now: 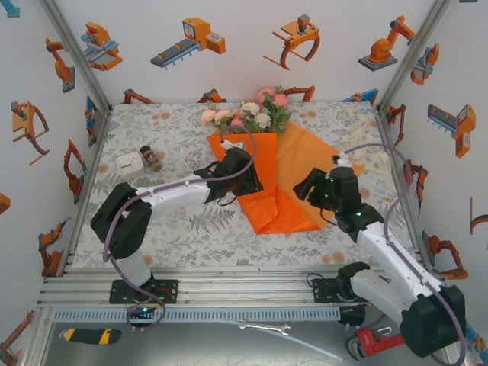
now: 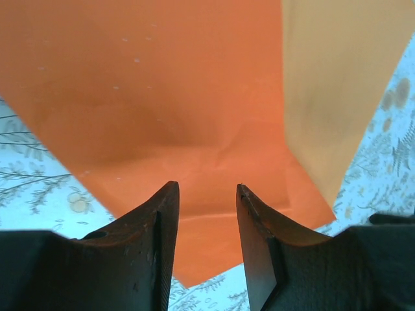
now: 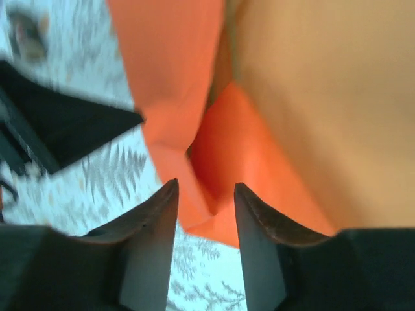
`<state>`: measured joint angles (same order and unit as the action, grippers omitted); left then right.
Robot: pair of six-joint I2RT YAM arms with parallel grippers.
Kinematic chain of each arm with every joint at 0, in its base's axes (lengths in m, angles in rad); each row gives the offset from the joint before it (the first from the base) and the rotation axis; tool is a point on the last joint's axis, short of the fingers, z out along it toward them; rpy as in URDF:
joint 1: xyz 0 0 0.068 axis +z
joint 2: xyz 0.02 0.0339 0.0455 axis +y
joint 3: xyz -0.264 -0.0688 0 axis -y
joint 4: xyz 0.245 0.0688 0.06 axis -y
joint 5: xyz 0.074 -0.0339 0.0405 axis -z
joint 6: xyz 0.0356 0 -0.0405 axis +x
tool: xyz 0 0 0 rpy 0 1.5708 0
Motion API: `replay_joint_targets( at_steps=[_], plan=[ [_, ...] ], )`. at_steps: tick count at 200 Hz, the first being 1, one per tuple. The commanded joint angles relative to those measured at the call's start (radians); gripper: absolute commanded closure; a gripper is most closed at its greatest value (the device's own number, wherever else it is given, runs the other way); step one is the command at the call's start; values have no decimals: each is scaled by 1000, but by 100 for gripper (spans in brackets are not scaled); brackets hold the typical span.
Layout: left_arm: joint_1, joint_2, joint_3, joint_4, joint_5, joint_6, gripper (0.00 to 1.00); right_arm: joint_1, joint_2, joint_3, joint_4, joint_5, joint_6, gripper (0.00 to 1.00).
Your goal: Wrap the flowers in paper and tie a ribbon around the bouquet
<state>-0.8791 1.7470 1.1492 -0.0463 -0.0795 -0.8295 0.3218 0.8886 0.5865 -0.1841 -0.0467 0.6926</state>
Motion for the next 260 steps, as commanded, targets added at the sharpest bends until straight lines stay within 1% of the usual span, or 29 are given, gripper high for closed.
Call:
replay_joint_targets(
  at_steps=[1,12,23,46,55,69,124,151,162,175,185,195,228,240,260],
  plan=[
    [-40,50,42,-38,-12,13,58,-142,-41,9,-214,34,-29,24],
    [-59,70,54,-43,-9,11,58,-212,-43,4,-254,-21,-41,18],
    [-77,87,65,-47,-9,7,58,-250,-41,-6,-292,-45,-50,15],
    [-107,104,75,-50,-19,-5,58,-277,-58,-59,-325,-57,-54,7],
    [-116,111,79,-50,-25,-6,58,-282,-66,-80,-321,-62,-52,3],
    [-123,126,87,-55,-23,-6,58,-285,-64,-110,-296,-83,-56,1],
    [-129,167,92,-48,-46,-14,58,-286,69,-161,-224,-137,-69,1],
    [-129,177,84,-42,-48,-20,58,-285,106,-195,-110,-241,-36,1],
    [-129,177,80,-43,-50,-22,58,-285,108,-216,-54,-290,8,2],
    [-129,178,75,-40,-52,-22,58,-285,107,-254,56,-360,82,3],
    [-129,178,75,-40,-54,-22,58,-284,91,-270,124,-410,147,4],
    [-128,177,76,-41,-52,-22,58,-284,56,-269,147,-435,195,4],
    [-129,183,80,-35,-48,-21,58,-277,-122,-305,234,-448,361,4],
    [-129,190,85,-34,-44,-20,58,-271,-148,-317,242,-451,370,4],
    [-129,197,92,-27,-35,-22,58,-253,-159,-360,235,-443,341,3]
  ],
)
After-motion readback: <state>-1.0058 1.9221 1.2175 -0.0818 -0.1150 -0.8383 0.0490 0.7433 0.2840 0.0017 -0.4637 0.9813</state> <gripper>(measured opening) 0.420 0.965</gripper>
